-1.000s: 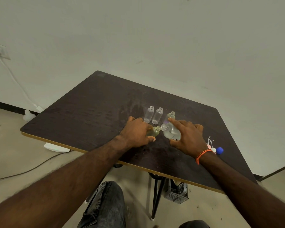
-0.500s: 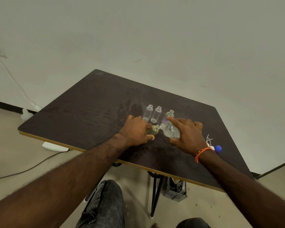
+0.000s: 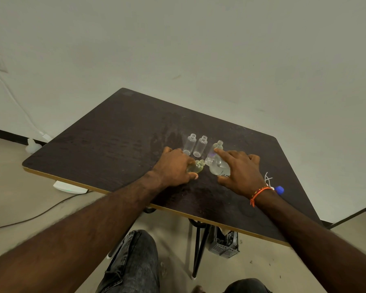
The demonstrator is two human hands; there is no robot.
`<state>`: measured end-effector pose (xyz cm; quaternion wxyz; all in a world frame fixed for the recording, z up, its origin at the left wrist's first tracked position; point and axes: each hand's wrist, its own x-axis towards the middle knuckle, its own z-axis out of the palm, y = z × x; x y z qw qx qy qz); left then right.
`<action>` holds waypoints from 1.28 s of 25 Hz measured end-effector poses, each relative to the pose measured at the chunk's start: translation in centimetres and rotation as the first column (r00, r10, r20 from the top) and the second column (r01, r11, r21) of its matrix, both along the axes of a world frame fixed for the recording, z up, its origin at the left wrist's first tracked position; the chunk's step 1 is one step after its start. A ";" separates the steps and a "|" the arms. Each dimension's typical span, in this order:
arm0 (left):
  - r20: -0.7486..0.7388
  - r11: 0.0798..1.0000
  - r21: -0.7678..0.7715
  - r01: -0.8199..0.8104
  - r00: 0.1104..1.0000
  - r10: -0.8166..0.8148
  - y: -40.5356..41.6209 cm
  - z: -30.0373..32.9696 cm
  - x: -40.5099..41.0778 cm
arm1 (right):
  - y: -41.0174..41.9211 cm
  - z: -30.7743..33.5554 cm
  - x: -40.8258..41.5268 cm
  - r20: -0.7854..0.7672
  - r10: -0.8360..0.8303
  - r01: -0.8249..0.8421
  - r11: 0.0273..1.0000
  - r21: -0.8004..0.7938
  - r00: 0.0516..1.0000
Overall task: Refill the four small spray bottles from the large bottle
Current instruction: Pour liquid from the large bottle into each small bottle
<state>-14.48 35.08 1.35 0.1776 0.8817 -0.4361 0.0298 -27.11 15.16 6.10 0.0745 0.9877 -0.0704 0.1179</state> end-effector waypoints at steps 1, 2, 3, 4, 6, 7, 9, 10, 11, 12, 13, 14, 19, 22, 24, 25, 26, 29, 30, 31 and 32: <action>0.000 1.000 -0.001 -0.001 1.000 0.001 0.0 0.0 0.0 | 0.0 0.0 0.0 -0.001 -0.001 0.001 1.000 -0.001 1.000; 0.000 1.000 -0.003 -0.002 1.000 0.002 -0.1 0.0 0.0 | 0.0 0.0 0.0 -0.002 -0.002 0.002 1.000 -0.001 1.000; -0.001 1.000 -0.003 -0.003 1.000 0.003 -0.1 0.0 0.0 | 0.0 0.0 0.0 -0.001 -0.003 0.003 1.000 -0.002 1.000; 0.001 1.000 -0.002 -0.004 1.000 0.004 -0.1 0.0 0.0 | 0.0 0.1 0.1 0.000 -0.003 0.003 1.000 -0.002 1.000; 0.005 1.000 0.000 -0.003 1.000 0.003 -0.1 -0.1 0.0 | 0.1 0.1 0.1 -0.004 -0.003 0.003 1.000 0.000 1.000; 0.004 1.000 -0.002 -0.003 1.000 0.003 -0.1 -0.1 0.0 | 0.1 0.2 0.1 -0.009 -0.004 0.004 1.000 -0.001 1.000; -0.001 1.000 -0.003 -0.003 1.000 0.003 -0.1 -0.1 0.0 | 0.1 0.2 0.1 -0.014 -0.006 0.006 1.000 -0.006 1.000; 0.000 1.000 -0.004 -0.002 1.000 0.002 -0.1 -0.1 0.1 | 0.1 0.2 0.1 -0.014 -0.006 0.006 1.000 -0.006 1.000; 0.002 1.000 -0.007 0.000 1.000 0.000 0.0 -0.1 0.0 | 0.1 0.2 0.1 -0.013 -0.006 0.006 1.000 -0.005 1.000; 0.005 1.000 -0.012 0.002 1.000 -0.002 0.0 -0.1 0.1 | 0.1 0.2 0.2 -0.012 -0.004 0.004 1.000 -0.003 1.000; 0.006 1.000 -0.016 0.005 1.000 -0.004 0.0 -0.1 0.1 | 0.1 0.2 0.2 -0.010 -0.001 0.001 1.000 -0.006 1.000; 0.008 1.000 -0.019 0.006 1.000 -0.006 0.0 -0.1 0.1 | 0.1 0.2 0.2 -0.011 0.000 0.000 1.000 -0.011 1.000; 0.008 1.000 -0.015 0.007 1.000 -0.007 -0.1 0.0 0.0 | 0.1 0.3 0.1 -0.012 -0.001 0.001 1.000 -0.014 1.000; 0.000 1.000 -0.016 0.009 1.000 -0.009 -0.1 0.1 -0.1 | 0.2 0.4 0.1 -0.011 0.002 -0.003 1.000 -0.011 1.000; 0.001 1.000 -0.016 0.009 1.000 -0.009 0.0 0.1 -0.1 | 0.2 0.5 0.1 -0.012 0.000 0.000 1.000 -0.014 1.000; 0.003 1.000 -0.017 0.010 1.000 -0.010 0.0 0.0 -0.1 | 0.1 0.5 0.0 -0.011 0.002 -0.002 1.000 -0.017 1.000; 0.003 1.000 -0.018 0.012 1.000 -0.011 0.0 0.0 -0.1 | 0.1 0.5 0.1 -0.010 0.004 -0.004 1.000 -0.019 1.000; -0.001 1.000 -0.021 0.012 1.000 -0.012 0.0 0.1 -0.1 | 0.1 0.4 0.1 -0.012 0.008 -0.008 1.000 -0.022 1.000; 0.001 1.000 -0.021 0.011 1.000 -0.011 0.0 0.1 -0.1 | 0.1 0.4 0.1 -0.012 0.008 -0.008 1.000 -0.027 1.000; 0.002 1.000 -0.021 0.010 1.000 -0.010 0.0 0.1 -0.1 | 0.1 0.4 0.1 -0.013 0.007 -0.008 0.999 -0.033 1.000; 0.002 1.000 -0.021 0.009 1.000 -0.009 0.0 0.0 -0.1 | 0.0 0.4 0.1 -0.014 0.007 -0.008 0.999 -0.036 1.000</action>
